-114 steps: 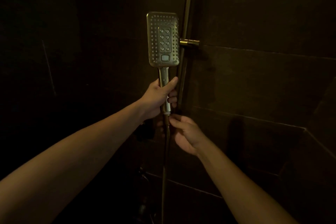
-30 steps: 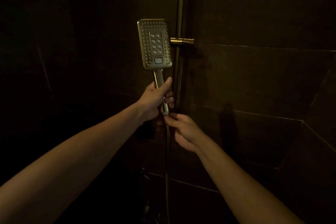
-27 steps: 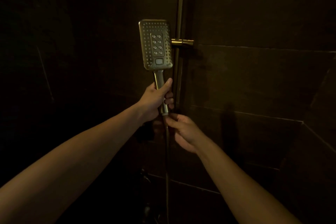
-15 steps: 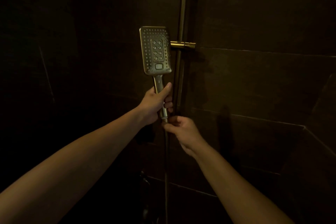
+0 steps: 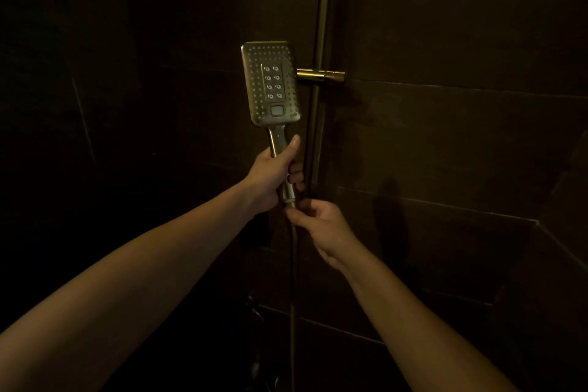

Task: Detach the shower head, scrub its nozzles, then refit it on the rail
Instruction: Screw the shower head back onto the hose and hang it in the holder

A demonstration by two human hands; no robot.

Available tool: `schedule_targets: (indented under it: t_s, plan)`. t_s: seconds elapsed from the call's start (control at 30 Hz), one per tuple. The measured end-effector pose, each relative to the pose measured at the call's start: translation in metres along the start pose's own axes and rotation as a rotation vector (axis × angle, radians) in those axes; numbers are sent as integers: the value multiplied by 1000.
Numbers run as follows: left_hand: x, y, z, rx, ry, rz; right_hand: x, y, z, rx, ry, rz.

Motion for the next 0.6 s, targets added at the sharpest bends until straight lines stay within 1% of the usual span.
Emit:
schedule_targets:
  t_s: [0.1, 0.17, 0.23, 0.27, 0.3, 0.4, 0.43, 0.5, 0.53, 0.6]
  plan:
    - [1, 0, -1, -34, 26, -15, 0, 2, 0, 153, -293, 140]
    - [1, 0, 0, -47, 38, -26, 1, 5, 0, 223, -386, 214]
    - [-1, 0, 2, -37, 10, -25, 2, 5, -3, 233, -423, 198]
    - [-2, -1, 3, -24, -8, -28, 2, 4, -6, 213, -409, 153]
    - [-4, -1, 4, -8, -21, -35, 3, 2, -9, 174, -344, 96]
    - [-6, -2, 4, 23, -17, -64, 4, -1, -12, 8, 56, -63]
    - [-7, -2, 4, 21, -7, -68, 4, -1, -13, -40, 125, -82]
    - [-8, -2, 3, 8, -1, -70, 7, -1, -10, -72, 146, -55]
    - [-9, -1, 3, -1, -1, -71, 8, 0, -9, -52, 98, -17]
    - [-8, 2, 1, -8, 5, -67, 8, 1, -6, 49, -102, 74]
Point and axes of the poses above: each hand's wrist, its own y-axis away from the middle knuckle, its own x-axis out of the palm, z = x × y, the point moved 3 cm from there along -y, towards the middle knuckle, and after that the axes turned 5 degrees about -x, right-handed, at the moved point
